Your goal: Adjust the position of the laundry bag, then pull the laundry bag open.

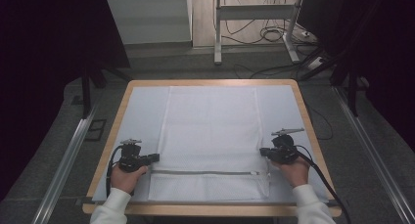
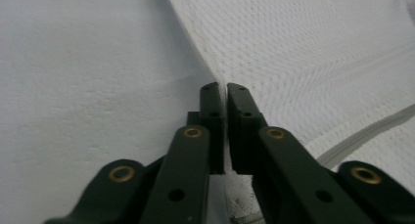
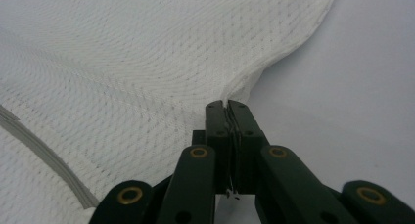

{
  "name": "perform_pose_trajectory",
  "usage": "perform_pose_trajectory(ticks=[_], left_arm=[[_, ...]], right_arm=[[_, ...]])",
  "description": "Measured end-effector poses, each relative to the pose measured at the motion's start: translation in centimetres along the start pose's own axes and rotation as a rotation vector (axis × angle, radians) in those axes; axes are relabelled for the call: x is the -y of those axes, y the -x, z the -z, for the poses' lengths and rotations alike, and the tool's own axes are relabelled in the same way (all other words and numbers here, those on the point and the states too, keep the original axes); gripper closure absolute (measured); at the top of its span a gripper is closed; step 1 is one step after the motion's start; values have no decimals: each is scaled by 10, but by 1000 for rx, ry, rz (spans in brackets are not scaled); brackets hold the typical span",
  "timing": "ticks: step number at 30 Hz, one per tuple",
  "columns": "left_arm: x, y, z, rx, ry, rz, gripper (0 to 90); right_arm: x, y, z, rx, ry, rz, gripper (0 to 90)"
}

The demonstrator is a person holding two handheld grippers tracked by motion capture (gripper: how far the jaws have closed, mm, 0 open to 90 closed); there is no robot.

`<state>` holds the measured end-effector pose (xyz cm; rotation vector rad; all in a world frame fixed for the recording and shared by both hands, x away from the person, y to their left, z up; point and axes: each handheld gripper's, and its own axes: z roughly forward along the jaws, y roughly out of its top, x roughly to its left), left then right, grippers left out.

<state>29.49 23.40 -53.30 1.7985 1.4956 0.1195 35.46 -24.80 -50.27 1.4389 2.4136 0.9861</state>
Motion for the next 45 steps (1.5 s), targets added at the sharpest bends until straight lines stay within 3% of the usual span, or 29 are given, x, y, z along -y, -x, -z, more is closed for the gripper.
perform_pose_trajectory(ticks=[1,2,3,4,5,9,12,17,21,24,45], left_arm=[[0,0,1,-6,10,-11,727],[-1,1,2,-11,18,-17,727],[-3,3,4,-16,27,-30,669],[-3,4,6,-23,38,-34,594],[-4,6,8,-31,49,-43,594],[-8,17,13,-32,91,-70,486],[-10,28,18,-12,125,-105,442],[-12,45,21,12,146,-135,383],[-13,55,18,-9,134,-164,356],[-13,60,14,-1,124,-169,348],[-17,103,0,77,83,-214,372]], right_arm=[[1,1,1,15,0,4,853],[1,1,1,15,0,4,804],[1,2,2,23,8,7,733],[1,5,6,38,27,10,591],[1,5,6,38,27,10,591],[2,12,13,34,70,-28,443],[2,15,20,39,119,-40,375],[3,16,28,27,155,-37,344],[3,16,30,30,152,-32,315],[4,16,30,34,141,-12,280],[2,20,34,39,158,-10,265]])
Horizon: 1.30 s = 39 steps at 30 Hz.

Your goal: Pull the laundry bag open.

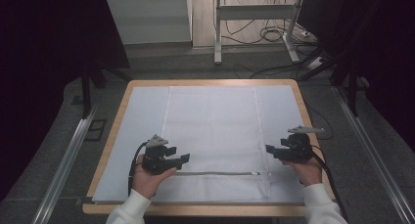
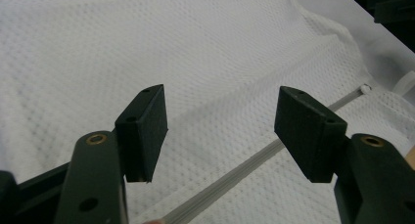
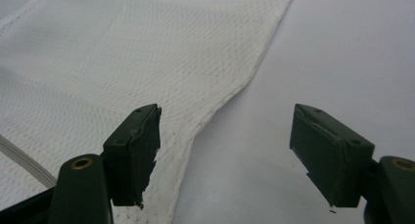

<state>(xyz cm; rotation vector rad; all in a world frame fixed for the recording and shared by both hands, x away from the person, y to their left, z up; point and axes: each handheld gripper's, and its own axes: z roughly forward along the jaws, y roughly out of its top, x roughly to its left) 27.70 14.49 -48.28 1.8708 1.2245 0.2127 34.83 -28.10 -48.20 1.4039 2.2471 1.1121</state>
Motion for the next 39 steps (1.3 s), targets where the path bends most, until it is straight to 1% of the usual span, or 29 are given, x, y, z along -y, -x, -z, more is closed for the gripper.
perform_pose_trajectory(ticks=[4,10,16,20,24,28,30,34,39], left_arm=[[-1,8,-7,11,-19,-15,373],[-4,16,-15,52,-35,-10,374],[-7,27,-24,76,-53,-27,373],[-9,36,-31,96,-65,-38,373],[-11,48,-39,111,-80,-58,372],[-11,52,-42,127,-85,-68,370],[-10,52,-44,138,-91,-56,370],[-10,54,-46,135,-94,-55,371],[-11,63,-52,136,-111,-82,371]], right_arm=[[1,-1,0,7,-5,15,263],[1,-1,0,12,-1,13,263],[1,-1,0,17,3,12,263],[1,-1,0,18,4,14,263],[1,-1,0,17,7,16,263],[1,-2,1,17,19,22,263],[1,-2,2,23,23,22,263],[1,-2,2,23,25,19,263],[1,-2,1,25,22,19,264]])
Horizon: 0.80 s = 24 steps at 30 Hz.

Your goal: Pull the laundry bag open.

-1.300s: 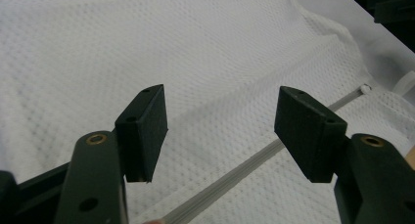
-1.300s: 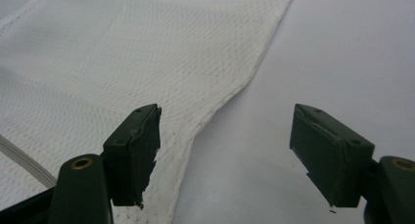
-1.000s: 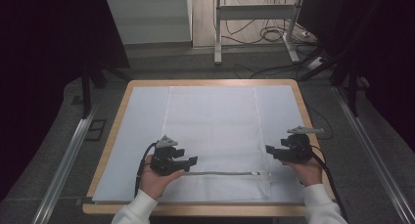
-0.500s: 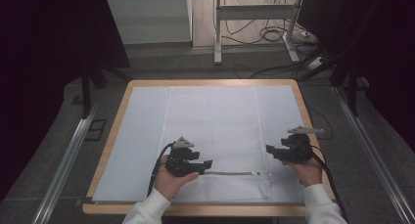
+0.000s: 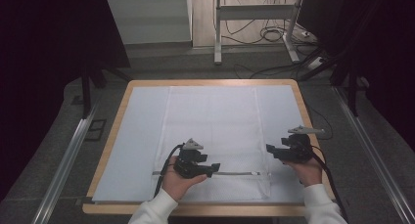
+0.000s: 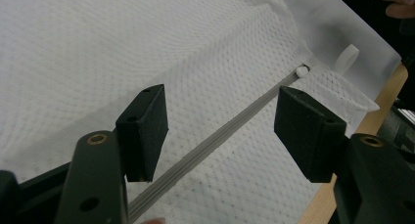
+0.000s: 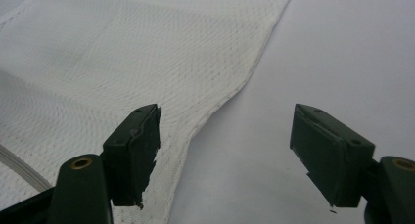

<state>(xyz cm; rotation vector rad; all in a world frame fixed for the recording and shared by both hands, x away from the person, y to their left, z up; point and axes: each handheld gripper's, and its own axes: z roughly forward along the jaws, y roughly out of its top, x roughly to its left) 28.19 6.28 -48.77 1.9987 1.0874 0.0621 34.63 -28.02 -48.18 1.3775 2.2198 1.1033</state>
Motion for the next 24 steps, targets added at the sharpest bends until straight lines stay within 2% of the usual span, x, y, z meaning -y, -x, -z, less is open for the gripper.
perform_pose_trajectory(ticks=[8,13,17,20,24], left_arm=[[-4,14,-12,21,-21,-23,372],[-7,23,-18,33,-42,-48,376],[-10,28,-22,39,-47,-54,377],[-12,31,-27,42,-55,-57,378],[-12,36,-33,44,-73,-68,382]], right_arm=[[0,-1,-1,-2,-8,4,263],[-1,-1,1,-34,10,-16,263],[0,-1,1,-21,6,-19,263],[-1,-1,2,-45,11,-35,263],[0,0,1,-18,-3,-21,263]])
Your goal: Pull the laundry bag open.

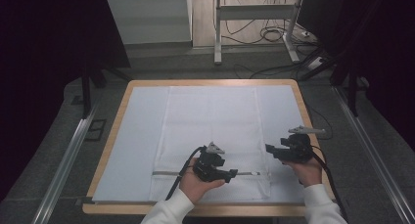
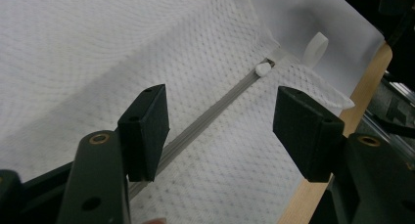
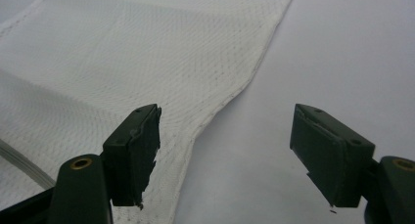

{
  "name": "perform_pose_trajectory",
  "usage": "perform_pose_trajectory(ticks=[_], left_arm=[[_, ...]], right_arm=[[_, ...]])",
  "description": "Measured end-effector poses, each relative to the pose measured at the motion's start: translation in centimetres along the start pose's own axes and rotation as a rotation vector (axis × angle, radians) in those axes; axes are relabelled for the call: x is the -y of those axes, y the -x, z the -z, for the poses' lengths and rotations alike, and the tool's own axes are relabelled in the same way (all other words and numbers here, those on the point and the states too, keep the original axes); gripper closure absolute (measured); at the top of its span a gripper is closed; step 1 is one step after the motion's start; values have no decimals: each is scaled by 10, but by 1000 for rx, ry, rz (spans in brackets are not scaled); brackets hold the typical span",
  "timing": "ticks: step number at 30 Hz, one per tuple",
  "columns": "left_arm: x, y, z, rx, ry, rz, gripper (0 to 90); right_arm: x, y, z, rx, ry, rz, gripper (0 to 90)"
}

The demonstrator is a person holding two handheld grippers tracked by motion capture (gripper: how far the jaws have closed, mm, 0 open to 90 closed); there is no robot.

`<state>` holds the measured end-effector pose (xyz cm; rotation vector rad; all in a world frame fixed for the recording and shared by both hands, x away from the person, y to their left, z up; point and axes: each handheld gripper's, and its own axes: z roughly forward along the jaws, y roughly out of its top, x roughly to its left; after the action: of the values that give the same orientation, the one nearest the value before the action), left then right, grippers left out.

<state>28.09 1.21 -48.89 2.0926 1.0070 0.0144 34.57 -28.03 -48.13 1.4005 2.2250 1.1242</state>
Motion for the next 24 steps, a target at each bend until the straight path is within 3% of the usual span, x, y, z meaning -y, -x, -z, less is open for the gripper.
perform_pose_trajectory(ticks=[18,24], left_arm=[[-8,9,-22,46,-31,13,400],[-12,10,-28,61,-29,34,401]], right_arm=[[1,0,-3,16,-8,16,263],[1,0,-3,19,-11,16,263]])
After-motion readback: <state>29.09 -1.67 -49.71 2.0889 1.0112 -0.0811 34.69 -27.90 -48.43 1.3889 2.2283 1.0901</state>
